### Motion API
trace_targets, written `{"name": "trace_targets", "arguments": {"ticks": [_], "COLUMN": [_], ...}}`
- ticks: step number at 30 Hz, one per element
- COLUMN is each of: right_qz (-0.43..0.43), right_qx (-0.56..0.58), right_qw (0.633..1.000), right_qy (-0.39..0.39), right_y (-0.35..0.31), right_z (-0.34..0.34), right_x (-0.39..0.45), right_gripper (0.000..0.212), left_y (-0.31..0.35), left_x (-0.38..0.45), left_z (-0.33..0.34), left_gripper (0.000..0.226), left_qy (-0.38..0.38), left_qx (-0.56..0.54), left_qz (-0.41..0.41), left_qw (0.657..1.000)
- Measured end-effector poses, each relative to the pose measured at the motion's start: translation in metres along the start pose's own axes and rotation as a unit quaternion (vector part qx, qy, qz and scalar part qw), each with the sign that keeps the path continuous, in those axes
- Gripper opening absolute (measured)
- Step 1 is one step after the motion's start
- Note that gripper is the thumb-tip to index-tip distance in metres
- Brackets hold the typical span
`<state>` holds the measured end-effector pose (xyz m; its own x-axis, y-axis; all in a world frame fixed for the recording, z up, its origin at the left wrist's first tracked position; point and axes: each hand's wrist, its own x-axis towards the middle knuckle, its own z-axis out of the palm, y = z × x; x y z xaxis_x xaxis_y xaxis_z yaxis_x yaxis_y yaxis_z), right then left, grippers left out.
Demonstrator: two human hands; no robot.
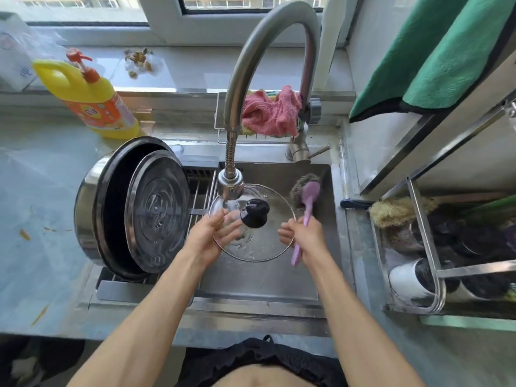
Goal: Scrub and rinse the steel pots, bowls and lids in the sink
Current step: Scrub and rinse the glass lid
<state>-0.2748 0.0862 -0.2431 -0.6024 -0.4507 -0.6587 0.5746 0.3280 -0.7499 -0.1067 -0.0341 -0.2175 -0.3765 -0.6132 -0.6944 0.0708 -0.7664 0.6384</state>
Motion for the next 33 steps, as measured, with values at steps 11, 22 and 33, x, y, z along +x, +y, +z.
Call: {"name": "trace_targets", "arguments": {"ticks": [11,22,33], "right_qz": [-0.289,-0.253,-0.043], "right_qx": [-0.527,-0.669,-0.245], "right_qw": [0.795,0.695,0.958], "right_qy": [-0.085,-0.078,-0.145], "right_y": [-0.023,-0.050,-0.011], "right_z": [0.011,0.030,0.018], "right_x": [-0.062,-0.055,-0.035], "right_gripper": [0.028,0.027,0.032], "left_y": [-0.002,-0.002,0.005], "left_x": [-0.009,-0.020,-0.013], "left_z": [0.003,-0.012,0.002], "left_gripper": [0.014,0.014,0.015], "left_qy": [0.073,0.090,0.162], "left_qx": [0.193,0.266,-0.092], "left_qz": [0.278,0.317,0.109], "left_qw": [0.938,0.906,0.976]}}
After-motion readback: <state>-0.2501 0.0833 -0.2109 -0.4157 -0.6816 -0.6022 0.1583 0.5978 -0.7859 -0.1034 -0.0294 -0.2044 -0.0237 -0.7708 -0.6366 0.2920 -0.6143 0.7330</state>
